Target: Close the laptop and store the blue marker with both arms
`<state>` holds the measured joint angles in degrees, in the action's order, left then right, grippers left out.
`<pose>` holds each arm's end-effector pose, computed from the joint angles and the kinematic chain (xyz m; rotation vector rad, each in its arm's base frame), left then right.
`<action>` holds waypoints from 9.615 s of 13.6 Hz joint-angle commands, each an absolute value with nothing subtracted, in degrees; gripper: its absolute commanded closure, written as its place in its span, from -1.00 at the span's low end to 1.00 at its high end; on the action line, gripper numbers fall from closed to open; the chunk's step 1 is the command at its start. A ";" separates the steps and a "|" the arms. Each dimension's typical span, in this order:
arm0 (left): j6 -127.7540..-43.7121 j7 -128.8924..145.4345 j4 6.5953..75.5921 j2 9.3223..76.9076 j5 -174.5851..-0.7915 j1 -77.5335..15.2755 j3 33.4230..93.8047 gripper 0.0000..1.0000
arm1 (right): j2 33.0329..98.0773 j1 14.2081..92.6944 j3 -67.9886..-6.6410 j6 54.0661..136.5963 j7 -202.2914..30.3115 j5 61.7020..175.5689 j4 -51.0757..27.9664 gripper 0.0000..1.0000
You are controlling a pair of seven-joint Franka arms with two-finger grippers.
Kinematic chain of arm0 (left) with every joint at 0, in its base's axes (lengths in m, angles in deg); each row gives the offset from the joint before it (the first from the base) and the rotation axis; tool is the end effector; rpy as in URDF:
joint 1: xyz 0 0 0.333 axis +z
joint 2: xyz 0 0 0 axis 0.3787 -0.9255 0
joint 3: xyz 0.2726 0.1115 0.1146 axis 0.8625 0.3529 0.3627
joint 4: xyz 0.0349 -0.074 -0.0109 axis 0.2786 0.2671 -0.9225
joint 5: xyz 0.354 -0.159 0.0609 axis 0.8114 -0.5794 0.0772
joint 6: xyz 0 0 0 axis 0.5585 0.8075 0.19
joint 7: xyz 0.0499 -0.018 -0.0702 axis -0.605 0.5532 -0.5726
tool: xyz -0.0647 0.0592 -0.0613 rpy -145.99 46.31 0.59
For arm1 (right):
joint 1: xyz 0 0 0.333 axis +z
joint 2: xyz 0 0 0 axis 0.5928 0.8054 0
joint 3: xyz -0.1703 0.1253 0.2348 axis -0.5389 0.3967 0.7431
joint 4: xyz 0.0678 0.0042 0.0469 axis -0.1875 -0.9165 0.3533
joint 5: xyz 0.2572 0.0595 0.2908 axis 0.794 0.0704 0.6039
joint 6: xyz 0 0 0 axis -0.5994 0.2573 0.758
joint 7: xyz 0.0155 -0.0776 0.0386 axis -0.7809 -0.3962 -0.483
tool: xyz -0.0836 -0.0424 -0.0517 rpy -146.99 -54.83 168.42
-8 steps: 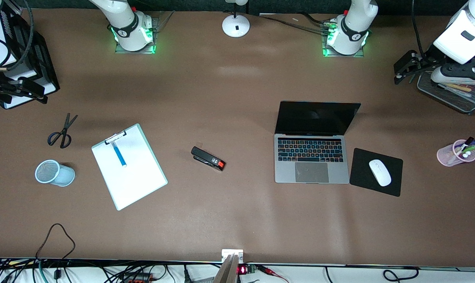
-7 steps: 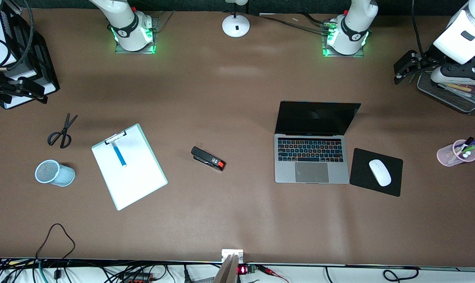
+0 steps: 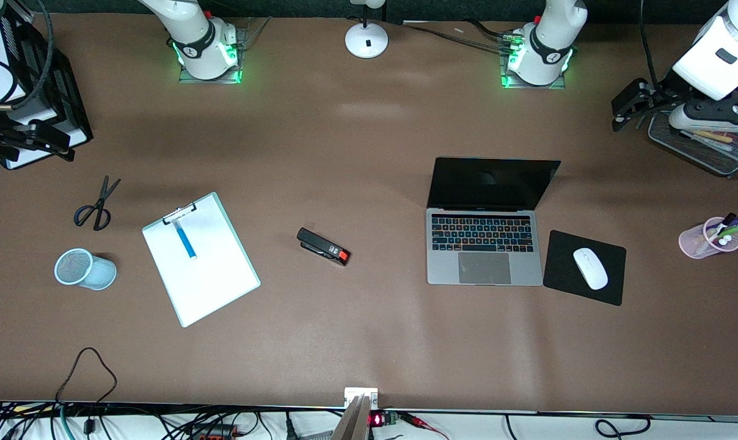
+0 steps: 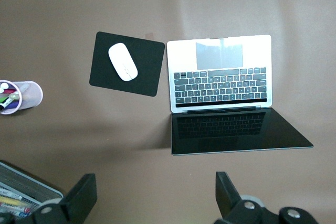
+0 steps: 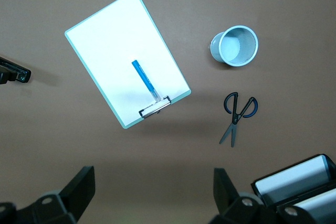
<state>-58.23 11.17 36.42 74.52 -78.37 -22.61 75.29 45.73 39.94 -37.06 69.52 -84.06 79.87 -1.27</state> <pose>0.5177 -0.0655 0.6376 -3.1237 0.0907 -0.0100 0.5725 -0.0179 0.5998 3.1044 0.0412 -0.0739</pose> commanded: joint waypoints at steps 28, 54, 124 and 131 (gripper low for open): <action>-66.20 -7.23 66.00 76.29 -83.09 -22.34 63.66 -1.00 | 74.16 44.18 -36.70 89.74 -99.76 84.87 -1.30 -1.00; -84.23 -9.01 67.15 66.02 -83.53 -22.08 61.29 -1.00 | 83.14 44.88 -36.35 104.60 -107.22 85.13 -4.64 -0.36; -57.18 4.17 27.18 66.89 -72.83 -9.95 64.02 -1.00 | 79.53 15.17 -36.70 73.93 -207.87 126.61 9.94 0.90; -52.33 4.26 25.05 66.89 -72.72 -10.39 63.75 -1.00 | 84.71 12.98 -36.52 73.93 -208.31 127.84 13.02 0.90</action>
<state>-54.06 2.85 26.10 67.13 -73.73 -10.42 63.98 82.50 14.38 -37.37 75.36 -207.47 126.34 10.71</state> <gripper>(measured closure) 0.000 0.824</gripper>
